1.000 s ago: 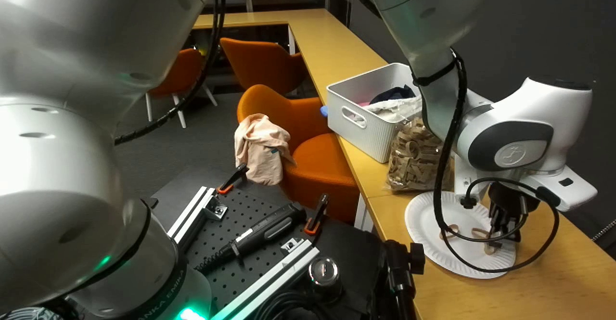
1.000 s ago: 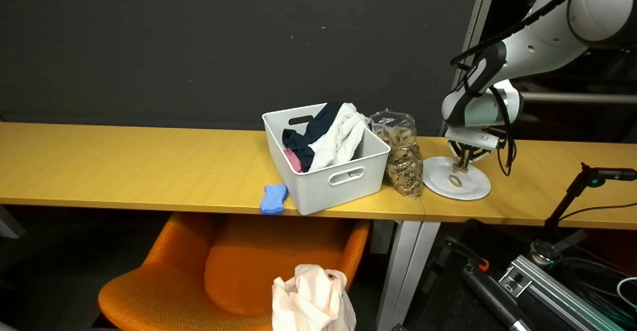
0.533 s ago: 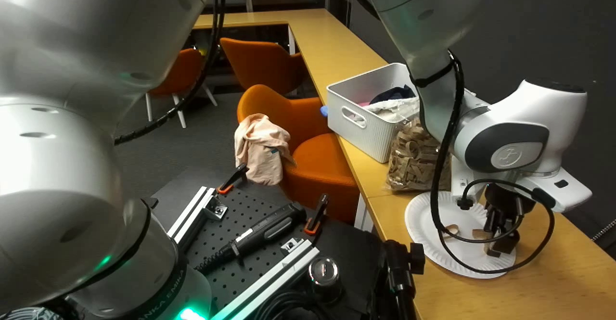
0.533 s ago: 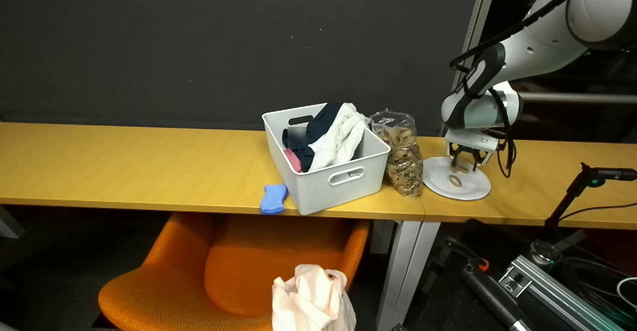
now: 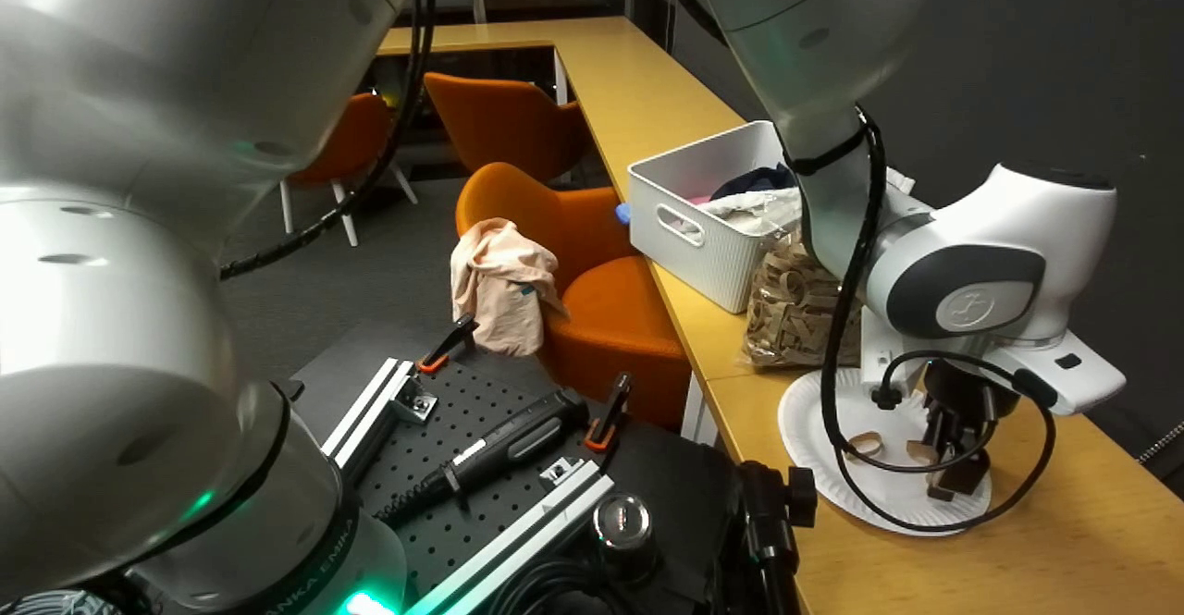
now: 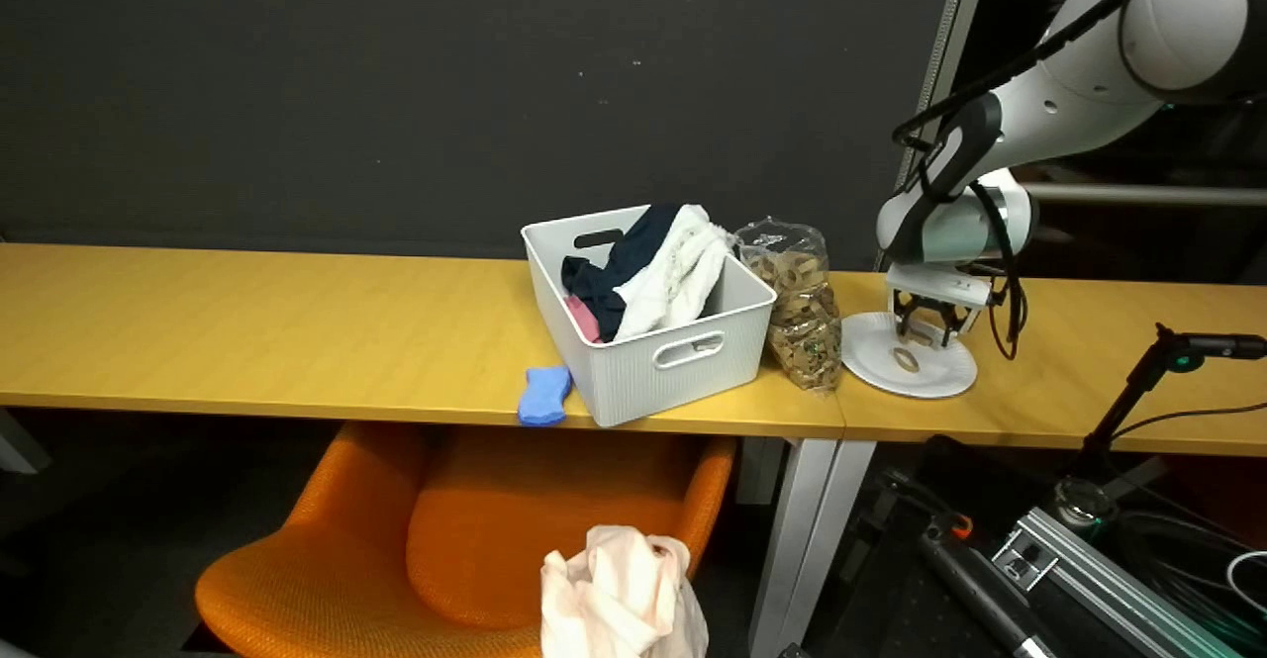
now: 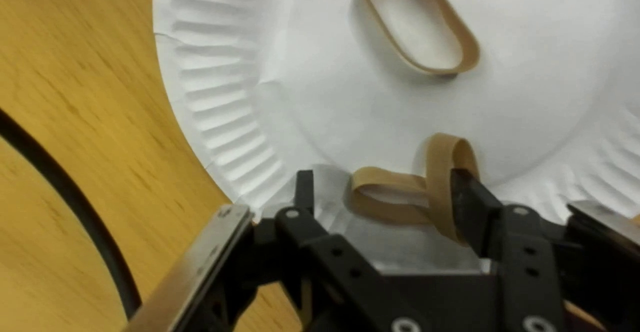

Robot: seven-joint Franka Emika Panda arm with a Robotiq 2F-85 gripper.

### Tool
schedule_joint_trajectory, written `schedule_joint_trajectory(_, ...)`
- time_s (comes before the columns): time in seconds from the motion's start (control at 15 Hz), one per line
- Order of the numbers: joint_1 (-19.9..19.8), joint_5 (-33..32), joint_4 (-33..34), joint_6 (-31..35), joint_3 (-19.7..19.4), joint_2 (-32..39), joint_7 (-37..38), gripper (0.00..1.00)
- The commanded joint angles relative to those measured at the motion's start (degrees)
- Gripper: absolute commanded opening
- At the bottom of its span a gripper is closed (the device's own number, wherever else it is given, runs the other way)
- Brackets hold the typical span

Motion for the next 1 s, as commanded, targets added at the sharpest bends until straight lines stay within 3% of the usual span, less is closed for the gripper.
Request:
schedule_joint_trajectory(0.0, -0.1, -0.6, 0.2, 0.6, 0.1, 0.3, 0.0, 0.52)
schedule_joint_trajectory(0.07, -0.1, -0.6, 0.1, 0.6, 0.0, 0.2, 0.0, 0.39)
schedule_joint_trajectory(0.2, -0.1, -0.5, 0.1, 0.7, 0.1, 0.4, 0.0, 0.31)
schedule_joint_trajectory(0.47, -0.1, -0.4, 0.0, 0.9, 0.2, 0.3, 0.0, 0.0)
schedule_joint_trajectory(0.93, 0.5, 0.0, -2.4, 1.6, 1.0, -3.1, -1.0, 0.01)
